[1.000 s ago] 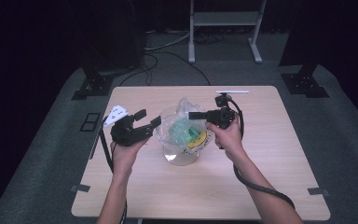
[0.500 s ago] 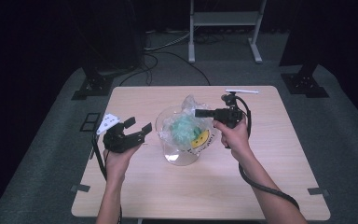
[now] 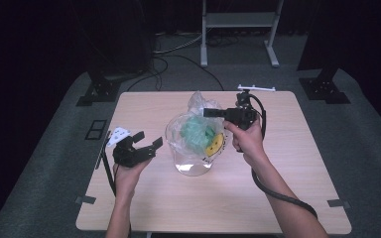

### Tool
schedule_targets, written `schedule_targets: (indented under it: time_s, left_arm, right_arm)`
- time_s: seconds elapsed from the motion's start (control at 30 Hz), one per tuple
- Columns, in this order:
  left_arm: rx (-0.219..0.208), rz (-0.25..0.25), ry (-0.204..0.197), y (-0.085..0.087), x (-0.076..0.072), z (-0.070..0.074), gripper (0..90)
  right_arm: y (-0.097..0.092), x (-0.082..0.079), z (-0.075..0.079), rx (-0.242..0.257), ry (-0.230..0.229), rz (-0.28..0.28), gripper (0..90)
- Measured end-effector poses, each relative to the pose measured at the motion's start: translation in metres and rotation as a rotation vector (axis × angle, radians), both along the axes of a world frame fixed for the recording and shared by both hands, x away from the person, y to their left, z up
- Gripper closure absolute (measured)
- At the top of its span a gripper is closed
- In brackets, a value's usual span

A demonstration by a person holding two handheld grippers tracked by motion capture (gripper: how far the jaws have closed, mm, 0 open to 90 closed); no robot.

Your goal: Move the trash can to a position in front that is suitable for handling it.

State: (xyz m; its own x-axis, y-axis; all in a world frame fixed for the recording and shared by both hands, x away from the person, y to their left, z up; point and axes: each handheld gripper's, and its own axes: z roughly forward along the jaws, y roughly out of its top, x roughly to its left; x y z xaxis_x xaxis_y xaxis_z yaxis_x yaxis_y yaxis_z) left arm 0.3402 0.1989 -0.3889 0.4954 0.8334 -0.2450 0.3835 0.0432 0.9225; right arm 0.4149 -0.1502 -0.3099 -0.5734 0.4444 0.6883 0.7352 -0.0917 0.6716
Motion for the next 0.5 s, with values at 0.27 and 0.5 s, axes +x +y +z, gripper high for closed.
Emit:
schedule_targets:
  time_s: [0.27,0.5]
  left_arm:
    - [-0.016,0.001,-0.001,0.004,-0.001,-0.002,11.6]
    - [-0.014,0.003,0.007,0.007,0.001,-0.008,9.6]
  right_arm:
    - [0.002,-0.003,0.021,-0.01,-0.038,0.008,90.0]
    - [-0.003,-0.006,0.039,-0.01,-0.067,-0.001,90.0]
